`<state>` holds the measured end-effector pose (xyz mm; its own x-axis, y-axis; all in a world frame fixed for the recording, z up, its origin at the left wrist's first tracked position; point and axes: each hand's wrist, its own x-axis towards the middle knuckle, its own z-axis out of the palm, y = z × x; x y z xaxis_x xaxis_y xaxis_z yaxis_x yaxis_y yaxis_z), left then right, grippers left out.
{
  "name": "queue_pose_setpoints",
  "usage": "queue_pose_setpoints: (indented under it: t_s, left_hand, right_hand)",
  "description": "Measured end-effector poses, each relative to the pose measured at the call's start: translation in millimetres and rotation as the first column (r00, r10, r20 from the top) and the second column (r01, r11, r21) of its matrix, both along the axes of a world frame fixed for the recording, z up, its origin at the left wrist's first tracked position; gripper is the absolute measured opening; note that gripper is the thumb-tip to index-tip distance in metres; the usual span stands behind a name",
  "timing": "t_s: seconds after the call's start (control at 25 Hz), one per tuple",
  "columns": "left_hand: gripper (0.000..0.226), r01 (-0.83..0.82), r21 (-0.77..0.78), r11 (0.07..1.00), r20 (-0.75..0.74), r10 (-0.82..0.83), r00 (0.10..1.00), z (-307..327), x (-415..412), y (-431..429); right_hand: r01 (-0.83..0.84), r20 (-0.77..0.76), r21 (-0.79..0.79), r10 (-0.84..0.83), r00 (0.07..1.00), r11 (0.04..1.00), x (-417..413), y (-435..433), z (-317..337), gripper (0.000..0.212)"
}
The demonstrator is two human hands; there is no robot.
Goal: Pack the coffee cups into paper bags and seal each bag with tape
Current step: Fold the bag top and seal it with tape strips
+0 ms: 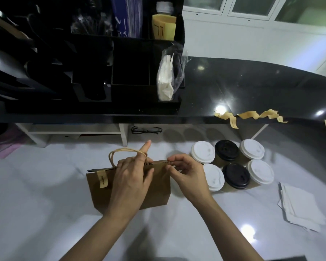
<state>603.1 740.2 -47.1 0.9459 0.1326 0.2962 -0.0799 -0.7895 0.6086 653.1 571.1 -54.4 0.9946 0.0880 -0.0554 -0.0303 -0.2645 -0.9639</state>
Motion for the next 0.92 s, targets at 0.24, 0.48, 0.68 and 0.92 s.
queue_pose_setpoints:
  t_s: [0.24,0.48,0.68,0.92]
  left_hand:
    - [0.057,-0.014,0.031,0.999,0.045,0.012,0.999,-5.9,1.4,-1.4]
    - [0.067,0.009,0.052,0.999,0.069,-0.012,0.998,-10.7,-0.6,-0.3]
    - [0.065,0.006,0.058,0.998,0.076,-0.010,0.997,-11.0,-2.0,-0.9]
    - [0.048,0.021,0.076,0.997,0.078,-0.027,0.997,-14.8,-2.3,0.3]
  right_hand:
    - [0.137,-0.102,0.136,-0.123,0.987,0.981,26.1,-16.6,13.7,0.014]
    - [0.534,-0.568,0.400,-0.256,0.783,0.745,100.4,-65.8,38.4,0.044]
    - [0.543,-0.627,0.502,-0.149,0.764,0.673,128.5,-78.1,50.0,0.045]
    - [0.544,-0.623,0.419,-0.205,0.755,0.727,141.3,-72.5,56.1,0.014]
